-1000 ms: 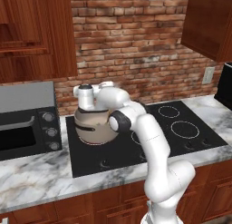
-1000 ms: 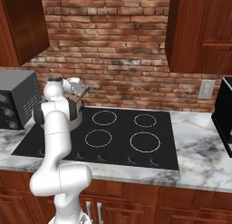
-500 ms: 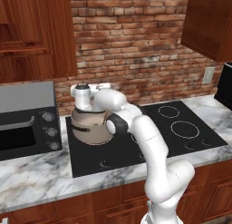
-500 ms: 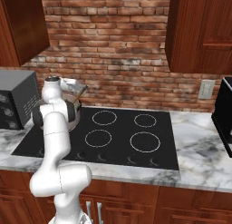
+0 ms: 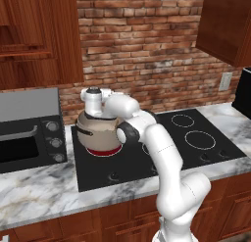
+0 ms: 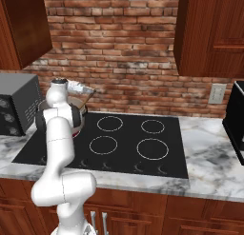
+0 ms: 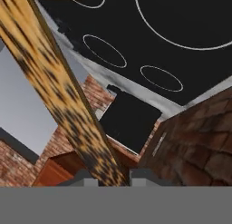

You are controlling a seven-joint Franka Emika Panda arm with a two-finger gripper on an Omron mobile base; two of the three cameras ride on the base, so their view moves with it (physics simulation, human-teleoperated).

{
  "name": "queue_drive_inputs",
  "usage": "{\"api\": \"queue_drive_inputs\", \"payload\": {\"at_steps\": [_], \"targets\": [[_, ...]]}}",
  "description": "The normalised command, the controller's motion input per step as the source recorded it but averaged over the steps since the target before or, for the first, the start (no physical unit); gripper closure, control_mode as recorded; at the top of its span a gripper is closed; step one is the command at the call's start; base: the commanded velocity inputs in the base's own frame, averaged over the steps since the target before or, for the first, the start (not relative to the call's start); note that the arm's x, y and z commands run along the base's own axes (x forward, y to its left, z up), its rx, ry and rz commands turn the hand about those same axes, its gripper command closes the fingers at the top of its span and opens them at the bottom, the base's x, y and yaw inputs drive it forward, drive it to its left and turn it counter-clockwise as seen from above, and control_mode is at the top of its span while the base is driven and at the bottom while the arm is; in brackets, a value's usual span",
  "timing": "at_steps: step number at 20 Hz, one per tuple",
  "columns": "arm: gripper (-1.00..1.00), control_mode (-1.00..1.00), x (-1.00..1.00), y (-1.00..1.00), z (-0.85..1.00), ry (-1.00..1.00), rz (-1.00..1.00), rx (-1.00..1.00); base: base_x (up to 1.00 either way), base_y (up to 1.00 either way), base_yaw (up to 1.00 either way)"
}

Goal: Put the eggplant and lemon wedge in the pot. Retrieve the spatula and lightly stir the vegetables in the pot.

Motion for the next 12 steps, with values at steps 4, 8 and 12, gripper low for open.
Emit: {"api": "queue_drive_inputs", "payload": {"at_steps": [4,8,12], "targets": [[1.0,-1.0,-0.16,-0.19,0.01,-0.3,0.0,0.0,0.0,0.0,0.0],[1.0,-1.0,-0.12,-0.19,0.12,-0.19,0.0,0.02,0.0,0.0,0.0],[1.0,-1.0,-0.27,-0.16,0.23,-0.13,0.03,0.01,0.0,0.0,0.0]]}}
